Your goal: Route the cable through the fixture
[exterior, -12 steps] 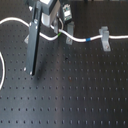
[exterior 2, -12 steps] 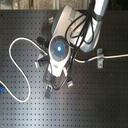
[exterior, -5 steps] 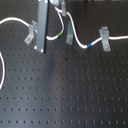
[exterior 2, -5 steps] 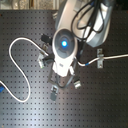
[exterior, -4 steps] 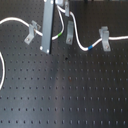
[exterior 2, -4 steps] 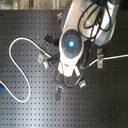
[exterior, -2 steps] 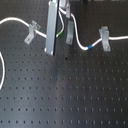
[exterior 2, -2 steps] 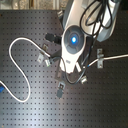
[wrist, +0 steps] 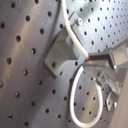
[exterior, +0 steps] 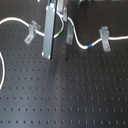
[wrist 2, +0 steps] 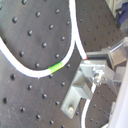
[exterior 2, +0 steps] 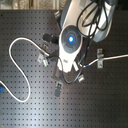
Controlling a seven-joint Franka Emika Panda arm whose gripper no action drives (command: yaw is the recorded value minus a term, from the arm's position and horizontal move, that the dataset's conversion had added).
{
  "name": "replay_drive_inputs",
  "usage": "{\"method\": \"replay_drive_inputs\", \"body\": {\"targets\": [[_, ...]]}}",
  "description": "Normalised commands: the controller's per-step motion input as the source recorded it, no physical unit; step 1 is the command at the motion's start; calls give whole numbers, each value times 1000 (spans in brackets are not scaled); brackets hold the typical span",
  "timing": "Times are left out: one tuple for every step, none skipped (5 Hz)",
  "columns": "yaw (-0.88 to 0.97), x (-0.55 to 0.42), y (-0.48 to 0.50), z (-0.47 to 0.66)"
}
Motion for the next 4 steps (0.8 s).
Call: {"method": "replay_drive_inputs", "body": {"targets": [[0,-144,214,215],[0,-123,235,301],[0,-105,218,522],[0,-79,162,408]]}}
